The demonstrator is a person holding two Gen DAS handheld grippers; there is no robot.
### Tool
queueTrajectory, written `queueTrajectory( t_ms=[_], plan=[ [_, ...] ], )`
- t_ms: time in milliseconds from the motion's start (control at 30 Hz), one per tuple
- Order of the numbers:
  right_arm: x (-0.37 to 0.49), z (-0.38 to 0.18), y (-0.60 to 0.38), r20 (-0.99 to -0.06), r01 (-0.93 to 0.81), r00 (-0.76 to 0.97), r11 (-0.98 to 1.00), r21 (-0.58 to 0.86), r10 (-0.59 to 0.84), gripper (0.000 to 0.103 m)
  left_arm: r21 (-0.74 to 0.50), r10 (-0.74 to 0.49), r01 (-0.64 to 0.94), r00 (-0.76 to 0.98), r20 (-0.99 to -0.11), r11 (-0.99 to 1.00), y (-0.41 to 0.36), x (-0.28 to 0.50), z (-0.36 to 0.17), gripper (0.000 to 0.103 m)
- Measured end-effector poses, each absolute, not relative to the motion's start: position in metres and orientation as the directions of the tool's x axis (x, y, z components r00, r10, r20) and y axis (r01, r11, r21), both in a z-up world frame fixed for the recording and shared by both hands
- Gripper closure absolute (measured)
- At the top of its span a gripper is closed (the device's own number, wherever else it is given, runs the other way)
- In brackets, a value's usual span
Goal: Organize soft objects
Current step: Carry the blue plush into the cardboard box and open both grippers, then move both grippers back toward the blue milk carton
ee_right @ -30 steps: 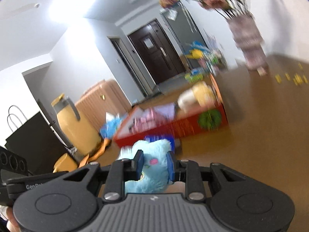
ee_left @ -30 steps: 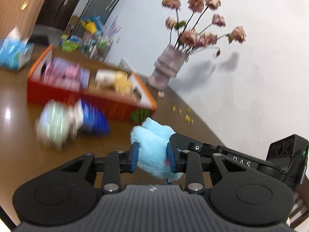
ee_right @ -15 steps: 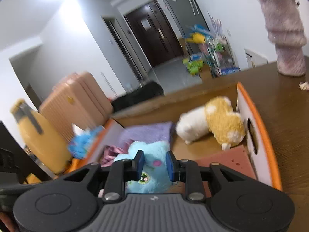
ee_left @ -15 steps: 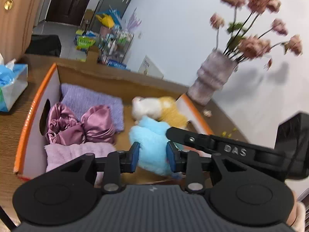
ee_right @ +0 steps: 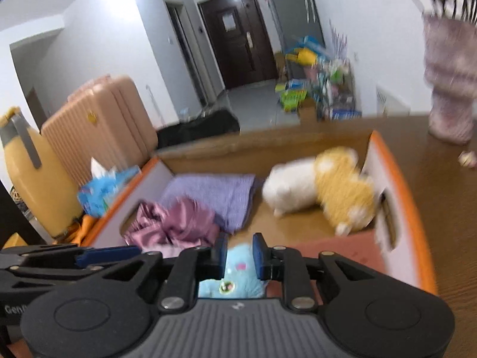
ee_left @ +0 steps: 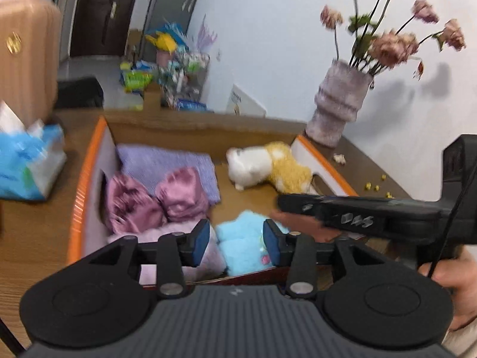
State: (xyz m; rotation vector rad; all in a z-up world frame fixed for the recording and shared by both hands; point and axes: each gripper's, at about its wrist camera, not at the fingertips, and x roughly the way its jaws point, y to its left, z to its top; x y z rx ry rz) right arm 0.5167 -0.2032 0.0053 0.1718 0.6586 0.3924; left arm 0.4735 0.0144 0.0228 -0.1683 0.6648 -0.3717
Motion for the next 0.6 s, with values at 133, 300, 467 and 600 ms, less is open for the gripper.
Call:
queueTrajectory(
  t_ms=[133, 300, 467, 600],
  plan=[
    [0.482, 0.052, -0.222, -0.499, -0.311, 0.777, 0.923, 0.229, 0.385, 0.083, -0.212, -0.314, 0.235, 0.785, -0.534, 0.949, 0.031, 0.438, 0.06, 0.049],
    [0.423, 0.096, -0.25, -0.441, -0.295, 0.837, 0.946, 0.136, 0.325, 0.066, -0.125, -0.211, 0.172, 0.848, -0.485, 0.977, 0.051, 0.379, 0.091, 0.03],
    [0.37, 0.121, -0.265, -0.39, -0.266, 0.881, 0.962, 0.057, 0.266, 0.046, -0.076, -0.137, 0.115, 0.889, -0.436, 0.99, 0.061, 0.33, 0.111, 0.016],
    [0.335, 0.134, -0.263, -0.352, -0.268, 0.901, 0.963, 0.009, 0.254, 0.036, -0.071, -0.125, 0.105, 0.9, -0.417, 0.992, 0.062, 0.299, 0.123, 0.015]
  ],
)
